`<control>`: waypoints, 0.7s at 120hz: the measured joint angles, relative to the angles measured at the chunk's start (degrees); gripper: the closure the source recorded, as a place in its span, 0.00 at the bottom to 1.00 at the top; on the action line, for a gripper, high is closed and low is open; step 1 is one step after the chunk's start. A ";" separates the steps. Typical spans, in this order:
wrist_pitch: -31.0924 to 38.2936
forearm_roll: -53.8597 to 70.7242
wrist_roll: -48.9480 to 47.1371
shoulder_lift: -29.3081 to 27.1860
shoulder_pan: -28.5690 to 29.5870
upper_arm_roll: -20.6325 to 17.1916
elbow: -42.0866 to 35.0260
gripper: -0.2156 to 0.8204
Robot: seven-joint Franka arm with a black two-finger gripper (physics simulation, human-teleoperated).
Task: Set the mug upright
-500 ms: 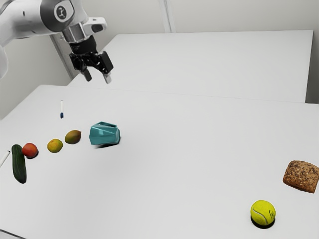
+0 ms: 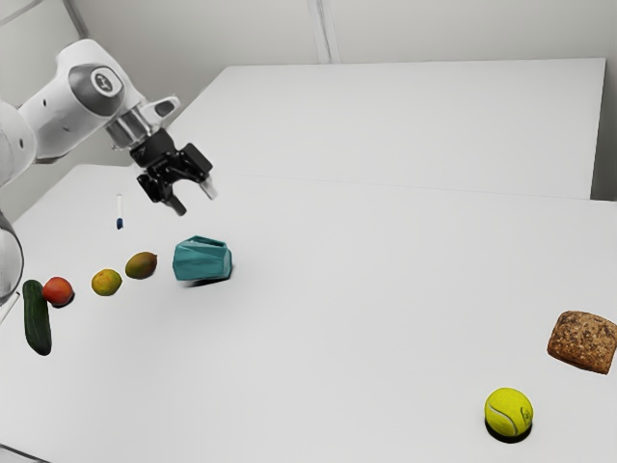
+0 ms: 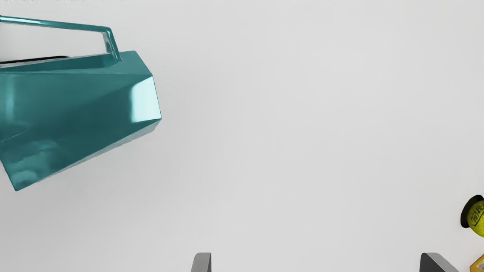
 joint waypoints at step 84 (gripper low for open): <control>3.08 -6.04 16.31 10.62 22.96 -9.90 -0.46 0.21</control>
